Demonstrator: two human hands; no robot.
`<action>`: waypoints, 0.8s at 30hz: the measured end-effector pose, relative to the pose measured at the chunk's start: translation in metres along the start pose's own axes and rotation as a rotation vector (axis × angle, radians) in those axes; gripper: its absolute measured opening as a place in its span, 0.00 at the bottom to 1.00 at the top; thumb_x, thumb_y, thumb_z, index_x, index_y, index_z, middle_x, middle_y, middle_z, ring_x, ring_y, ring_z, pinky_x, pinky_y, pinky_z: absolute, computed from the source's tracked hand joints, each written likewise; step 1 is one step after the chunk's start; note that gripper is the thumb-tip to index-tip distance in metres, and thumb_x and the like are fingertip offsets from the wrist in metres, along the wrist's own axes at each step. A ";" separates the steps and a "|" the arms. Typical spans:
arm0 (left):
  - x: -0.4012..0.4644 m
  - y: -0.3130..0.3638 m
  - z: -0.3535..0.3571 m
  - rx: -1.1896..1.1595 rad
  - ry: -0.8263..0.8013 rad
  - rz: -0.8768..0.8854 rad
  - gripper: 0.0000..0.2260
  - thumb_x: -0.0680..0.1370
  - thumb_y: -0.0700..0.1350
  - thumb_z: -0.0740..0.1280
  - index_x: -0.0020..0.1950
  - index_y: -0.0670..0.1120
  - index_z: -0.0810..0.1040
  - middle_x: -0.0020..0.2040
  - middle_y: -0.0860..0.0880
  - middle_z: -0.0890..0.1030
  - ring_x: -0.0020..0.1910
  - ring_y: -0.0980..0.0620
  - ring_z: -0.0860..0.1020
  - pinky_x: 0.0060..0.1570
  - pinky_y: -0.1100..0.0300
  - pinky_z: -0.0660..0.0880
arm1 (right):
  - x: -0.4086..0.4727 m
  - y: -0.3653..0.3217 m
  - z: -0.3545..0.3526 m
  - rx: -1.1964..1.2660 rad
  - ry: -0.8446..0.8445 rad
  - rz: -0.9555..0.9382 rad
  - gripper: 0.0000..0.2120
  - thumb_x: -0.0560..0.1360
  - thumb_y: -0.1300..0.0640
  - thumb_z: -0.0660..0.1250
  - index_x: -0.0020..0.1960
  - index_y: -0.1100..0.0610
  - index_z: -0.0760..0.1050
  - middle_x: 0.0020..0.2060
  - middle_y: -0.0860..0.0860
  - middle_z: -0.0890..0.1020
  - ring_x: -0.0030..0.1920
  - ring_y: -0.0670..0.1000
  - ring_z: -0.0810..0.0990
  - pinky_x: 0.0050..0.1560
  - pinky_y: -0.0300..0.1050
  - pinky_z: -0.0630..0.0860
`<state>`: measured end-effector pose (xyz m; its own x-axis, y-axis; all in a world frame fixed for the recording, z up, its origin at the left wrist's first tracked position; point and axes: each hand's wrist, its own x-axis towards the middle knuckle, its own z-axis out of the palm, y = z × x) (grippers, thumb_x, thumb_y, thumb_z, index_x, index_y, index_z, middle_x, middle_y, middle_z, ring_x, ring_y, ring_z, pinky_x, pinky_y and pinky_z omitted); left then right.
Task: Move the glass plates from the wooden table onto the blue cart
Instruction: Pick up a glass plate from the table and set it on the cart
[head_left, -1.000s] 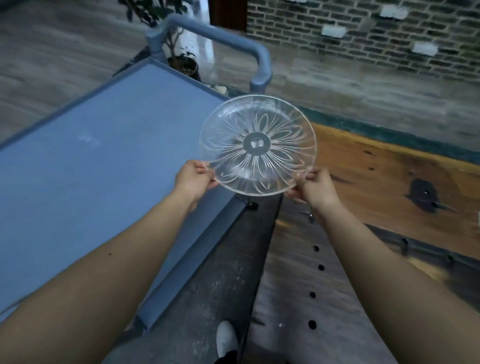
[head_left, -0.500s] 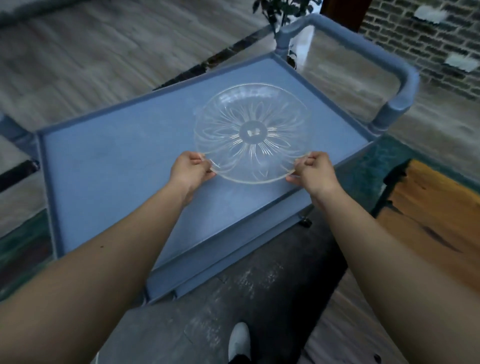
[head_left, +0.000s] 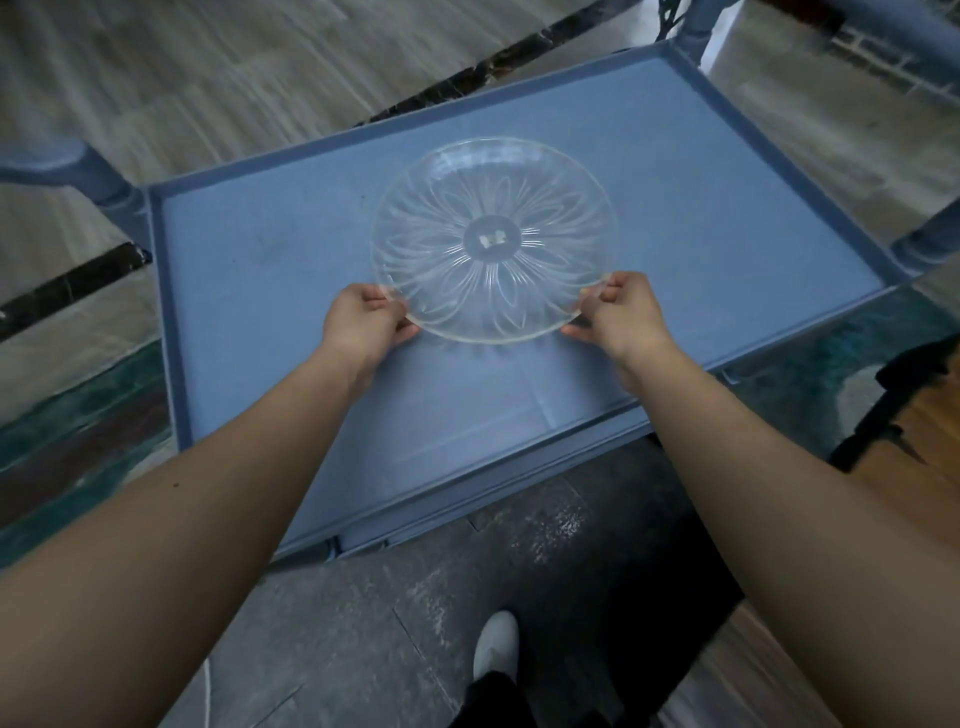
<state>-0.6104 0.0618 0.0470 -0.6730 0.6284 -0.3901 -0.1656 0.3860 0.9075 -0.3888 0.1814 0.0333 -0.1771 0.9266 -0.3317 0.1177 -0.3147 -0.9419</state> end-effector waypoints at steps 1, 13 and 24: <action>0.001 -0.001 -0.002 0.001 0.005 -0.005 0.03 0.79 0.34 0.64 0.50 0.40 0.73 0.40 0.47 0.77 0.42 0.52 0.81 0.48 0.59 0.81 | 0.001 0.001 0.003 -0.003 -0.001 0.005 0.10 0.75 0.69 0.63 0.50 0.57 0.66 0.50 0.56 0.79 0.51 0.56 0.82 0.36 0.41 0.82; 0.006 -0.010 -0.010 0.060 0.037 -0.010 0.01 0.78 0.38 0.67 0.47 0.40 0.76 0.37 0.48 0.79 0.41 0.50 0.82 0.47 0.58 0.83 | 0.008 0.009 0.012 -0.103 0.042 0.058 0.05 0.76 0.65 0.65 0.50 0.59 0.72 0.55 0.60 0.80 0.50 0.57 0.83 0.42 0.46 0.82; -0.035 0.010 0.001 0.743 0.147 0.392 0.23 0.78 0.51 0.64 0.68 0.39 0.69 0.64 0.35 0.72 0.63 0.37 0.72 0.64 0.52 0.66 | -0.045 -0.018 -0.047 -0.831 0.053 -0.203 0.24 0.78 0.46 0.61 0.72 0.51 0.66 0.70 0.56 0.65 0.68 0.59 0.68 0.70 0.52 0.63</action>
<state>-0.5878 0.0440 0.0693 -0.6780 0.7350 0.0020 0.5803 0.5336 0.6152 -0.3367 0.1552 0.0682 -0.2285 0.9636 -0.1388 0.7705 0.0919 -0.6308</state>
